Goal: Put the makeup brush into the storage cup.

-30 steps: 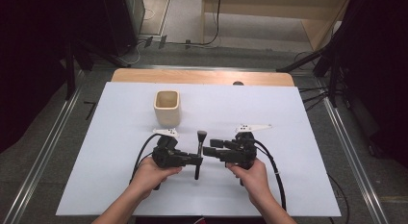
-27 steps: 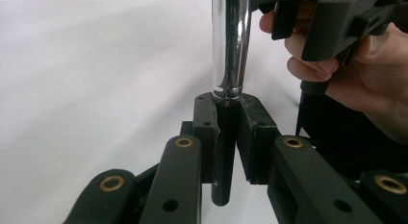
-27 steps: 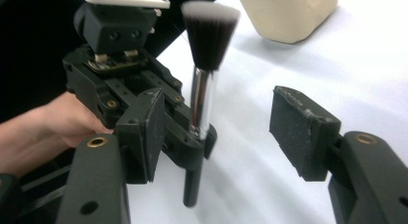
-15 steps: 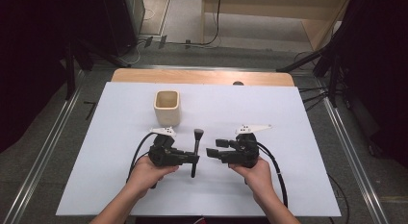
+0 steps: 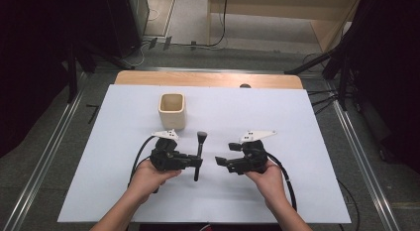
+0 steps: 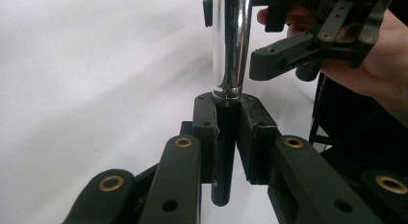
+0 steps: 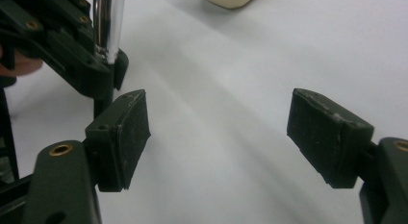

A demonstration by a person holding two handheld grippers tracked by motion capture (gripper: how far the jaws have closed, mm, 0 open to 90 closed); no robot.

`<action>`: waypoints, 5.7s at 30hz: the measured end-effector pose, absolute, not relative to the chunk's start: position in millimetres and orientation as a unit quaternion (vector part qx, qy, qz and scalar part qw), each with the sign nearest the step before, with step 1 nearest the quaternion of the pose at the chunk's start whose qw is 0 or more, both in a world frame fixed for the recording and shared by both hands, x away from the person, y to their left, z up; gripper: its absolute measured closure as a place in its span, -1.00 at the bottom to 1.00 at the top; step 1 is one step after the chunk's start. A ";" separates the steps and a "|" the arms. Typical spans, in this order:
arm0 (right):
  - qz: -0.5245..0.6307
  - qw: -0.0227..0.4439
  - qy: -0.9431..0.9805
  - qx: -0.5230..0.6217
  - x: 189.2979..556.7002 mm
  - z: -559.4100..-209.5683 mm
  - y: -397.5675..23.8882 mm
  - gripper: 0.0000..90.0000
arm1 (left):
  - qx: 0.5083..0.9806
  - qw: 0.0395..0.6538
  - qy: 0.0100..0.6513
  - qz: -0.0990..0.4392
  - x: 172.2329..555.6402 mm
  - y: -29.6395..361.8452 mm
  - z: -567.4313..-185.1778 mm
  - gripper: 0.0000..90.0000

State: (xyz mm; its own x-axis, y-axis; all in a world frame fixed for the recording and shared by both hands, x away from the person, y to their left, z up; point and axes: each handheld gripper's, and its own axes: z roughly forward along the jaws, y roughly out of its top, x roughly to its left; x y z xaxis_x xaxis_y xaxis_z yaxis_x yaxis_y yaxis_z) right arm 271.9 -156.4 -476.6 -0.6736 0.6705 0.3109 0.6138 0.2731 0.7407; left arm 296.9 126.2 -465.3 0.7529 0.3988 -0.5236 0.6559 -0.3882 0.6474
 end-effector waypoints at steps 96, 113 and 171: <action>0.430 0.050 0.812 0.392 235.3 -483.8 -238.6 -0.54 | 0.799 0.478 0.357 -0.074 351.4 166.0 -388.4 0.76; 0.428 0.043 0.818 0.381 234.4 -484.7 -232.6 -0.54 | 0.789 0.481 0.380 -0.037 391.1 169.6 -365.4 0.76; 0.426 0.045 0.826 0.365 234.1 -485.8 -224.0 -0.54 | 0.731 0.510 0.435 0.128 416.2 175.7 -421.0 0.76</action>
State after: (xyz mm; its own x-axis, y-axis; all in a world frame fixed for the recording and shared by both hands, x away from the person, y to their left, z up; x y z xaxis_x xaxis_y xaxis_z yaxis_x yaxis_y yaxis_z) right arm 234.1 -224.0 -485.8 -0.7291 0.6422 0.2366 0.5652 0.3701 0.7373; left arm 416.2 175.7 -421.0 0.5893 0.7664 -0.2558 0.5052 -0.1025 0.8569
